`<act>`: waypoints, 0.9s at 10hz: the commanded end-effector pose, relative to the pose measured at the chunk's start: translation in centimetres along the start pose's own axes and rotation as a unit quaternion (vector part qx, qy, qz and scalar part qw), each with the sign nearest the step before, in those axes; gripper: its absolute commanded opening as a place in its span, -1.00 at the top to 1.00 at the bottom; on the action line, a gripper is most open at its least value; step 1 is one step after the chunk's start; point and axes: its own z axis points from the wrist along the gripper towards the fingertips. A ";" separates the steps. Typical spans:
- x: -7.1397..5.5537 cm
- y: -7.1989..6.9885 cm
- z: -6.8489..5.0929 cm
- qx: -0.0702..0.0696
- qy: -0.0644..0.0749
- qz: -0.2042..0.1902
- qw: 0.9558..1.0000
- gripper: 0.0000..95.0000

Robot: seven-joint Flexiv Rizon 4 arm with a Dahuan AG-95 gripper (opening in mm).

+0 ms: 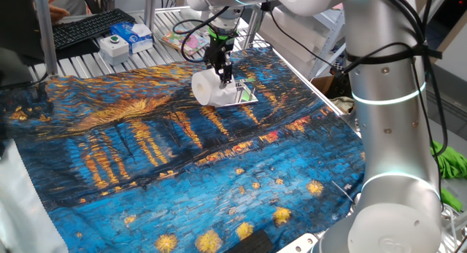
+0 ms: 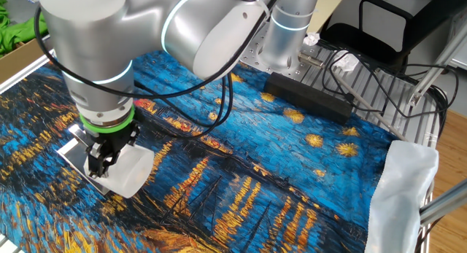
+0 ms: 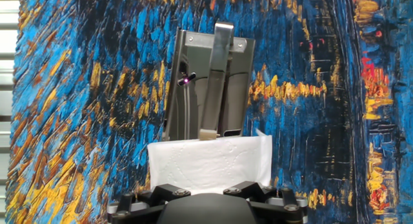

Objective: Put the toilet paper on its holder

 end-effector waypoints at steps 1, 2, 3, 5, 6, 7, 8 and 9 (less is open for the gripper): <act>0.0 -0.2 -0.1 -0.003 -0.002 0.000 1.000 1.00; 0.0 -0.2 -0.1 -0.003 -0.001 0.000 1.000 1.00; 0.0 -0.2 -0.1 -0.003 -0.001 0.001 1.000 1.00; 0.0 -0.2 -0.1 -0.003 0.001 0.005 1.000 1.00; 0.0 -0.2 -0.1 -0.003 0.001 0.005 1.000 1.00; 0.0 -0.2 -0.1 -0.003 0.001 0.012 1.000 1.00; 0.1 -0.5 -0.1 -0.002 0.002 0.010 1.000 1.00; 0.2 -0.6 0.0 -0.002 0.002 0.007 1.000 1.00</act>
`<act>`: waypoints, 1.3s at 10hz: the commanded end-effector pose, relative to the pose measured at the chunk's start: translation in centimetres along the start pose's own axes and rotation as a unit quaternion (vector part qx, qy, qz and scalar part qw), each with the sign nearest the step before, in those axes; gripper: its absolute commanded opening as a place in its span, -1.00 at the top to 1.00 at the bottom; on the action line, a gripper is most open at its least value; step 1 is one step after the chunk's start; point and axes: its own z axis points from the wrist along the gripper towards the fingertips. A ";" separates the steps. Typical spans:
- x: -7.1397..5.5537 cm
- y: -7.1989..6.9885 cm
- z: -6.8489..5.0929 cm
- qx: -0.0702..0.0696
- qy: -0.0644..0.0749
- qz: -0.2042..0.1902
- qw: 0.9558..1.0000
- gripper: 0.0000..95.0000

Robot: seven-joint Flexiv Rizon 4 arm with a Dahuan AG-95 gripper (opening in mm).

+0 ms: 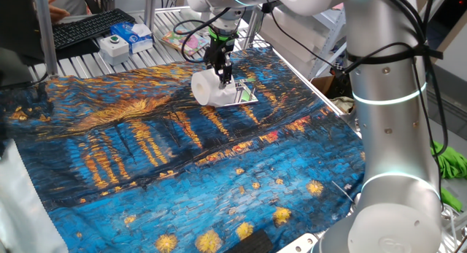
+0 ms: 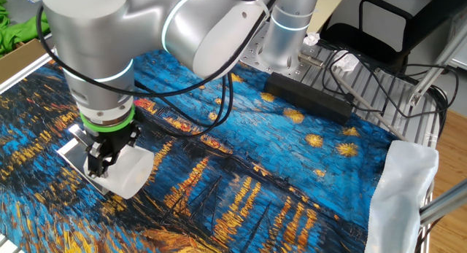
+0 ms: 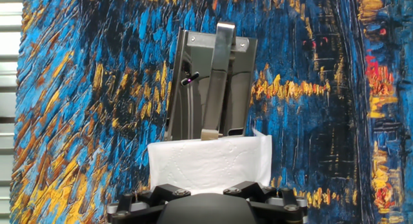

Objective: Put the toilet paper on its holder

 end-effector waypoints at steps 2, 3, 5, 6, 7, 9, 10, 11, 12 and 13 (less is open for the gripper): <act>0.1 -0.4 -0.1 -0.001 0.002 -0.008 1.000 1.00; 0.2 -0.5 -0.1 -0.001 0.003 -0.007 1.000 1.00; 0.4 -0.9 0.1 -0.002 0.002 -0.005 1.000 1.00; 0.5 -1.1 0.1 -0.002 0.002 -0.007 1.000 1.00; 0.4 -1.1 0.1 0.000 -0.001 -0.009 1.000 1.00; 0.1 -1.1 0.2 0.001 0.001 -0.011 1.000 1.00; 0.1 -1.1 0.2 0.001 0.000 -0.011 1.000 1.00; 0.0 -1.1 0.2 0.001 0.001 -0.015 1.000 1.00; 0.0 -1.1 0.2 0.000 0.002 -0.015 1.000 1.00; 0.0 -1.1 0.1 -0.001 0.004 -0.015 1.000 1.00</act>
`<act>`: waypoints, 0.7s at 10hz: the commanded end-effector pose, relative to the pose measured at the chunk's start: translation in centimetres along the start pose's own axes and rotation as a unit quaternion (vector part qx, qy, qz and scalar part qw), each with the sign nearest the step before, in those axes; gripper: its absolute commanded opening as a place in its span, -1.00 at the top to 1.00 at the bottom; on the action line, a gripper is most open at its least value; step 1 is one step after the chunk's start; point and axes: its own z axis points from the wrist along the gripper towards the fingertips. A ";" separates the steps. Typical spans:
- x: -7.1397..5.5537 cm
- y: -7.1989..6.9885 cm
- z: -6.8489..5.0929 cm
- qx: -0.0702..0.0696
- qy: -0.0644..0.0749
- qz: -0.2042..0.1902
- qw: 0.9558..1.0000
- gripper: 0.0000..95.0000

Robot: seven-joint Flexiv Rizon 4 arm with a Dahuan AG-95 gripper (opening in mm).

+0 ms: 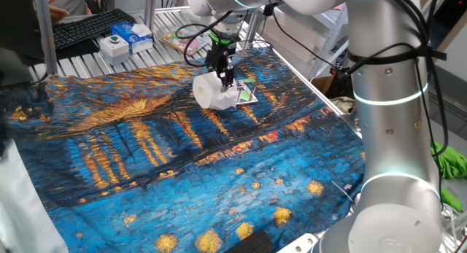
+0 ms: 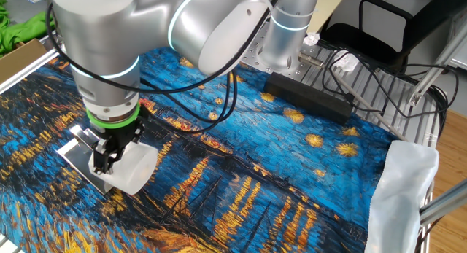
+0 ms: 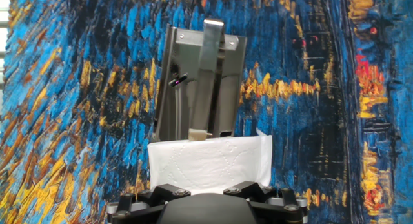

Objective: Put the toilet paper on its holder

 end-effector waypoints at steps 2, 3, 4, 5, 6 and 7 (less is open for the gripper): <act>0.1 -0.1 -0.1 -0.003 0.001 0.001 1.000 1.00; 0.1 -0.1 -0.1 -0.005 0.000 0.007 1.000 1.00; 0.1 -0.1 -0.1 -0.004 0.001 0.012 1.000 1.00; 0.1 -0.1 -0.1 -0.002 0.002 0.015 1.000 1.00; 0.1 -0.1 -0.1 -0.002 0.002 0.023 1.000 1.00; 0.1 -0.1 -0.1 0.000 0.001 0.032 0.999 1.00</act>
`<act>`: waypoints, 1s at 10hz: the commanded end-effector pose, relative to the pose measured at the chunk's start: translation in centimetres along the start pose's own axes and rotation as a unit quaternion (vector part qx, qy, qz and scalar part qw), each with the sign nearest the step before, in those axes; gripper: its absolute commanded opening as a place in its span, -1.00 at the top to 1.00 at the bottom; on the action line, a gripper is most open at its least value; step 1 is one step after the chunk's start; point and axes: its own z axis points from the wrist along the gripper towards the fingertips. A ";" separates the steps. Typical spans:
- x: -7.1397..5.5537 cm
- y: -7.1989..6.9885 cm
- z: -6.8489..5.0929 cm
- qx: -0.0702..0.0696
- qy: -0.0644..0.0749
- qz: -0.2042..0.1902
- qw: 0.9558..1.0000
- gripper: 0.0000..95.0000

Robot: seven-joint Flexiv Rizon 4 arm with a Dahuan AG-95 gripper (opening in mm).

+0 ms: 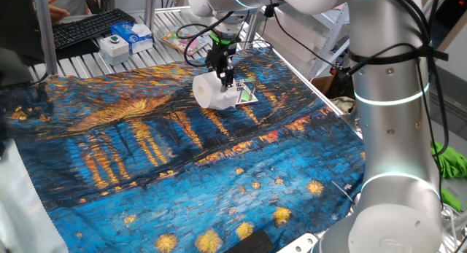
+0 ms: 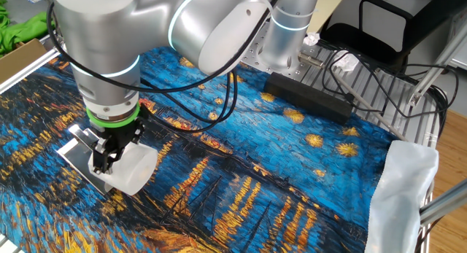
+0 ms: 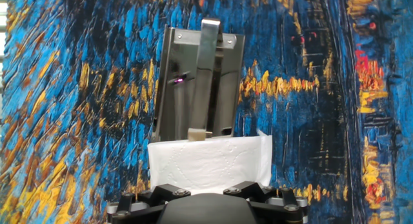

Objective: Put the toilet paper on its holder

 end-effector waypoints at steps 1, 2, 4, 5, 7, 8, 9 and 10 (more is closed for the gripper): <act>0.0 0.1 0.1 0.000 -0.002 0.018 1.000 1.00; 0.0 0.1 0.1 0.000 -0.002 0.025 1.000 1.00; 0.0 0.1 0.1 -0.002 -0.004 0.053 0.999 1.00; 0.0 0.1 0.1 -0.002 -0.004 0.057 0.998 1.00; -0.1 0.1 0.1 -0.002 -0.003 0.067 0.998 1.00; -0.2 0.1 0.1 -0.001 -0.004 0.065 0.998 1.00; -0.3 0.3 0.0 0.000 0.000 0.064 0.998 1.00; -0.4 0.4 0.0 0.000 0.003 0.059 0.998 1.00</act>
